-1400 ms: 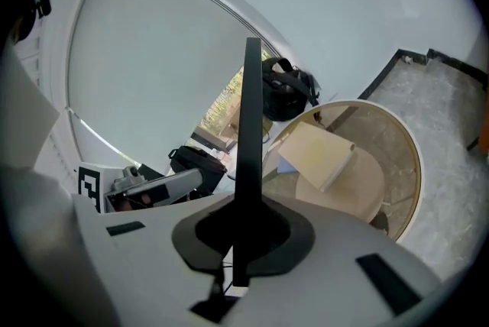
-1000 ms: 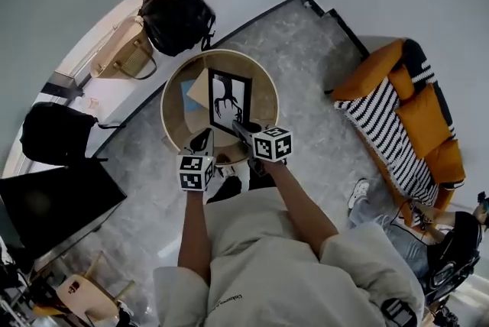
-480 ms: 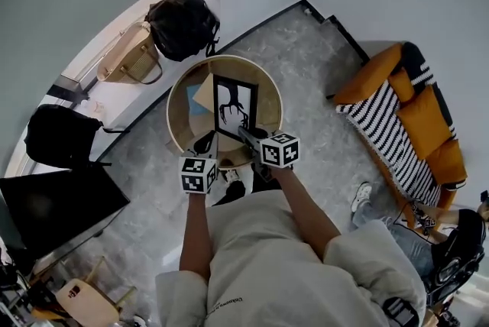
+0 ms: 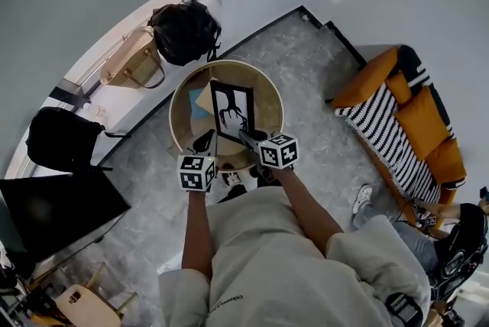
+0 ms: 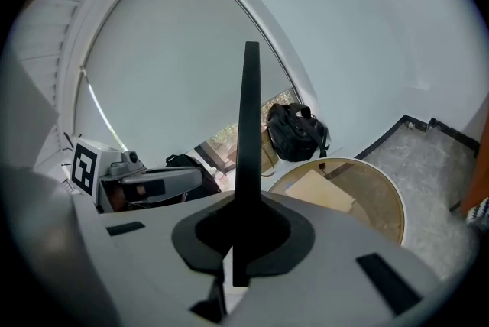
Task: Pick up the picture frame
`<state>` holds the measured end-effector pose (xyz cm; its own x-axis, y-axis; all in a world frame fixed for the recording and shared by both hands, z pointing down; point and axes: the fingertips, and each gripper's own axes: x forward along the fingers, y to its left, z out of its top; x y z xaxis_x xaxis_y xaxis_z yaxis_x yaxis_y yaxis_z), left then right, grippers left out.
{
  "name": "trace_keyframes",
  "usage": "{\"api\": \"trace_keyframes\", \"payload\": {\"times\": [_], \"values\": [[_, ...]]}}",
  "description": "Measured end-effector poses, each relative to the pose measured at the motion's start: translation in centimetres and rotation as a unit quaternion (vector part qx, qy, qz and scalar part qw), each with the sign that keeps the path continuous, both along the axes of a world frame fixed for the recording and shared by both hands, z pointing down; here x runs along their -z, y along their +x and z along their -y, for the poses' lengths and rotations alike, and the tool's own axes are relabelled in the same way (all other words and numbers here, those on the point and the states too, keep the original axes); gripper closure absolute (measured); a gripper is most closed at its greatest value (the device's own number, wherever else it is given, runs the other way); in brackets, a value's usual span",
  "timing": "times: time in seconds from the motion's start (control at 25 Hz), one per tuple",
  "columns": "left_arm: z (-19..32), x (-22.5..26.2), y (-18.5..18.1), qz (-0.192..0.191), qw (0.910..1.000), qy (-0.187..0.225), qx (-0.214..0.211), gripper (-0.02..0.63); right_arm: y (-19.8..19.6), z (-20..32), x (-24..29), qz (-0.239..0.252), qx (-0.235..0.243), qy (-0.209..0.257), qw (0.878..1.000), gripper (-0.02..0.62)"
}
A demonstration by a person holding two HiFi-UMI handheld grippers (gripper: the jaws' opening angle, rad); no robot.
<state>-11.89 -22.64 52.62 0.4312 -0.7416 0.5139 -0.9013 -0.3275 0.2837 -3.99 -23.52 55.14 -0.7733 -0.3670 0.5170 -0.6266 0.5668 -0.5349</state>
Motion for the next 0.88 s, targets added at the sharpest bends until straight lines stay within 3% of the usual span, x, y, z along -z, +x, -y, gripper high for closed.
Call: {"api": "trace_keyframes", "payload": {"times": [0.88], "values": [[-0.2, -1.1, 0.2, -0.004, 0.9999, -0.011, 0.003, 0.586, 0.8, -0.4, -0.3, -0.003, 0.006, -0.004, 1.000, 0.555]]}}
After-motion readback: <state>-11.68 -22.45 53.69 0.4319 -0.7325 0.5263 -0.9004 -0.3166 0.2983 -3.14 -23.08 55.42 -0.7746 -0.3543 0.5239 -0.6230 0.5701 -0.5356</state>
